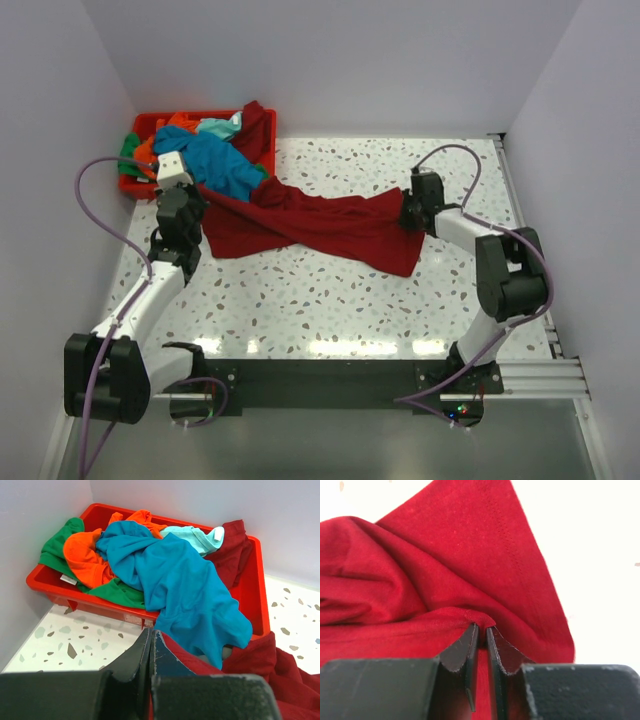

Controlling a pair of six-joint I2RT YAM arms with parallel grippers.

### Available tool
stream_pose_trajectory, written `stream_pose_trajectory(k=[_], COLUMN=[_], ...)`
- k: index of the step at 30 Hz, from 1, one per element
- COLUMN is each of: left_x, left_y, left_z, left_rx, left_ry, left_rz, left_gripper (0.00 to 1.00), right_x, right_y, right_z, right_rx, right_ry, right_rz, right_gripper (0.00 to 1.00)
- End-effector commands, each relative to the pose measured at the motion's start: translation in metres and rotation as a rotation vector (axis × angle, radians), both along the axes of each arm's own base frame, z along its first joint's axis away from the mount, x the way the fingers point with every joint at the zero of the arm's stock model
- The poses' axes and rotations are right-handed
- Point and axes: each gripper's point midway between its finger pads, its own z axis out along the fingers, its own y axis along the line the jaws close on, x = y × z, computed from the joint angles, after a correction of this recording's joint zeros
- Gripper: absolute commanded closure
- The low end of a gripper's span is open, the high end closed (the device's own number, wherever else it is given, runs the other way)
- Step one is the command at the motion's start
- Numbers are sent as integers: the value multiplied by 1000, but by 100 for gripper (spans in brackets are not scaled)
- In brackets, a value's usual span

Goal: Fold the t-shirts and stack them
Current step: Flatten the tshirt out

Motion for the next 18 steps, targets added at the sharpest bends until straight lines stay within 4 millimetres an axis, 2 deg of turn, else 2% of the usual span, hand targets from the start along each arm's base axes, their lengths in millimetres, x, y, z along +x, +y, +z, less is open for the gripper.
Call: stream_pose_trajectory(k=[1, 4, 8, 18], left_x=[2, 3, 3, 5], left_y=[5, 4, 4, 1], left_z=[11, 11, 10, 9], left_rx=[14, 12, 10, 5], left_ry=[-36, -35, -35, -33], left_rz=[15, 12, 6, -9], left_gripper=[100, 100, 100, 100], right_x=[6, 0, -2, 2], right_y=[-14, -19, -20, -13], right_z=[50, 66, 71, 29], right_rx=[-41, -57, -62, -70], right_ry=[-101, -124, -129, -19], right_rz=[-55, -61, -58, -27], right_gripper=[86, 86, 80, 73])
